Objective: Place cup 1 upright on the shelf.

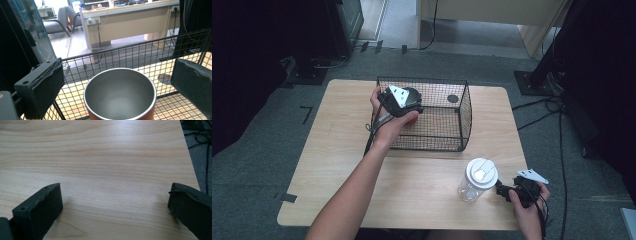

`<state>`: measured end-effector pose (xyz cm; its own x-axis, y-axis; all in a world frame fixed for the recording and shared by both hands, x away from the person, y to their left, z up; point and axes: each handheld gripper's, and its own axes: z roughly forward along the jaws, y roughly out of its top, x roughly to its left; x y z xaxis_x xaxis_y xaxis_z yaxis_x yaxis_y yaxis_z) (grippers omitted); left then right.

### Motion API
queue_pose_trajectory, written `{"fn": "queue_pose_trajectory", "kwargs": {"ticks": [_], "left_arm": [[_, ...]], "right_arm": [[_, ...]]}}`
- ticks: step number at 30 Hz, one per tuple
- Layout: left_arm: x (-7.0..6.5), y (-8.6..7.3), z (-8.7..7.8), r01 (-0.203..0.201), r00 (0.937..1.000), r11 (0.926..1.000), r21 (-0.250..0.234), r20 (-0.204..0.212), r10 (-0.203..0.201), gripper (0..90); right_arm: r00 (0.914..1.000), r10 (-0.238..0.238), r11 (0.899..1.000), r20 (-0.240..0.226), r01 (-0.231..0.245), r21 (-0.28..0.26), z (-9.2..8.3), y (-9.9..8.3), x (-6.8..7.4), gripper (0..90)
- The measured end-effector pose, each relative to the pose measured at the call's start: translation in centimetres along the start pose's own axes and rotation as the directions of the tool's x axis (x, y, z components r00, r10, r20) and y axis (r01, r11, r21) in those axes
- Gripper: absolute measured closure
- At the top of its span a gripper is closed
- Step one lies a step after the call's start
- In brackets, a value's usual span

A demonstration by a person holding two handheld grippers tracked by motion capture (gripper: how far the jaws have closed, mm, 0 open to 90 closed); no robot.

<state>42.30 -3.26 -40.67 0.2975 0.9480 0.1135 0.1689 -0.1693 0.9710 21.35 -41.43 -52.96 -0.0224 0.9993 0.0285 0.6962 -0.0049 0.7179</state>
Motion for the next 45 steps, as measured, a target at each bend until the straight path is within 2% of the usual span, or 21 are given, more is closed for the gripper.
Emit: {"fn": "queue_pose_trajectory", "kwargs": {"ticks": [8,15,26,33,35,39,43,45], "left_arm": [[0.5,0.9,-2.1,0.018,0.9995,0.9993,0.033,0.026,-0.019,0.0],[1.0,0.7,-4.6,0.005,0.9986,0.9991,0.041,0.053,-0.007,0.0],[2.3,-2.4,-9.1,0.007,0.9945,0.9967,0.081,0.104,-0.016,0.0],[3.6,-4.9,-11.5,0.022,0.9933,0.9918,0.126,0.110,-0.036,0.0],[3.7,-5.8,-12.1,-0.012,0.9948,0.9908,0.135,0.102,-0.002,0.0],[3.7,-7.2,-13.4,-0.052,0.9919,0.9855,0.162,0.123,0.032,0.0],[3.5,-8.6,-14.4,-0.103,0.9894,0.9801,0.170,0.119,0.083,0.0],[3.6,-9.2,-14.8,-0.106,0.9888,0.9782,0.179,0.123,0.085,0.0]], "right_arm": [[1.0000,0.002,1.000,0.000,-0.002,0.001,0.0,0.0,0.0,0.0],[1.0000,0.000,1.000,0.000,0.000,0.000,0.0,0.0,0.0,0.0],[1.0000,0.000,1.000,0.000,0.000,0.000,0.0,0.0,0.0,0.0],[1.0000,0.000,1.000,0.000,0.000,0.000,0.0,0.0,0.0,0.0],[1.0000,0.001,1.000,0.000,-0.001,0.000,0.0,0.0,0.0,0.0],[1.0000,0.000,1.000,0.000,0.000,0.000,0.0,0.0,0.0,0.0],[1.0000,0.000,1.000,0.000,0.000,0.000,0.0,0.0,0.0,0.0],[1.0000,-0.001,1.000,0.000,0.001,0.000,0.0,0.0,0.0,0.0]]}}
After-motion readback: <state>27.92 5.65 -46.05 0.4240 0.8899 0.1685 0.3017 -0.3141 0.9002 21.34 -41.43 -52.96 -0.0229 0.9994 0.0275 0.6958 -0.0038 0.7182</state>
